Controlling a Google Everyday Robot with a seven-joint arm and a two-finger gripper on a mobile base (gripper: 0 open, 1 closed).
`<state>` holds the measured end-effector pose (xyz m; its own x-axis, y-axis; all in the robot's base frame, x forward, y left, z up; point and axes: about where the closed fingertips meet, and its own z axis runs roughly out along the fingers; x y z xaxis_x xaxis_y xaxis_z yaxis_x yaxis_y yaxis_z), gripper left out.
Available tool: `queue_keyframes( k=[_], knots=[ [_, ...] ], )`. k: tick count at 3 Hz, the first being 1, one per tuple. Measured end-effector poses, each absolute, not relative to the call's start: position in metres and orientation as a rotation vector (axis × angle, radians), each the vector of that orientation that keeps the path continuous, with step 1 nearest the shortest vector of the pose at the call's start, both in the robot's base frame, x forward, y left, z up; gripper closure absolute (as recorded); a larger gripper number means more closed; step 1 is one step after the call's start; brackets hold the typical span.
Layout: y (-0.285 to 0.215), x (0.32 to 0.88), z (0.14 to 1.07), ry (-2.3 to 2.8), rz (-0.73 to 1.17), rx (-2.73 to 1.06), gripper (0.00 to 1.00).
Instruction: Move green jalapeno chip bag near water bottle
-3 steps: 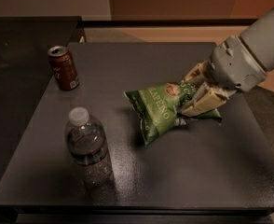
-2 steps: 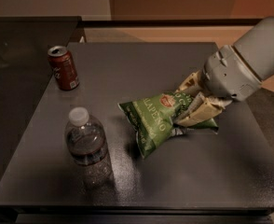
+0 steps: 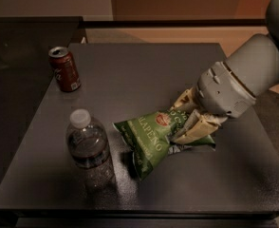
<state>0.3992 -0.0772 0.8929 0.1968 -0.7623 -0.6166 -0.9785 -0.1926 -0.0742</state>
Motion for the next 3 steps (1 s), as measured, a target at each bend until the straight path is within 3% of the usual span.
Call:
queue_keyframes(
  k=[3],
  knots=[
    [-0.0695, 0.3956, 0.8754, 1.653, 0.636, -2.034, 0.13]
  ],
)
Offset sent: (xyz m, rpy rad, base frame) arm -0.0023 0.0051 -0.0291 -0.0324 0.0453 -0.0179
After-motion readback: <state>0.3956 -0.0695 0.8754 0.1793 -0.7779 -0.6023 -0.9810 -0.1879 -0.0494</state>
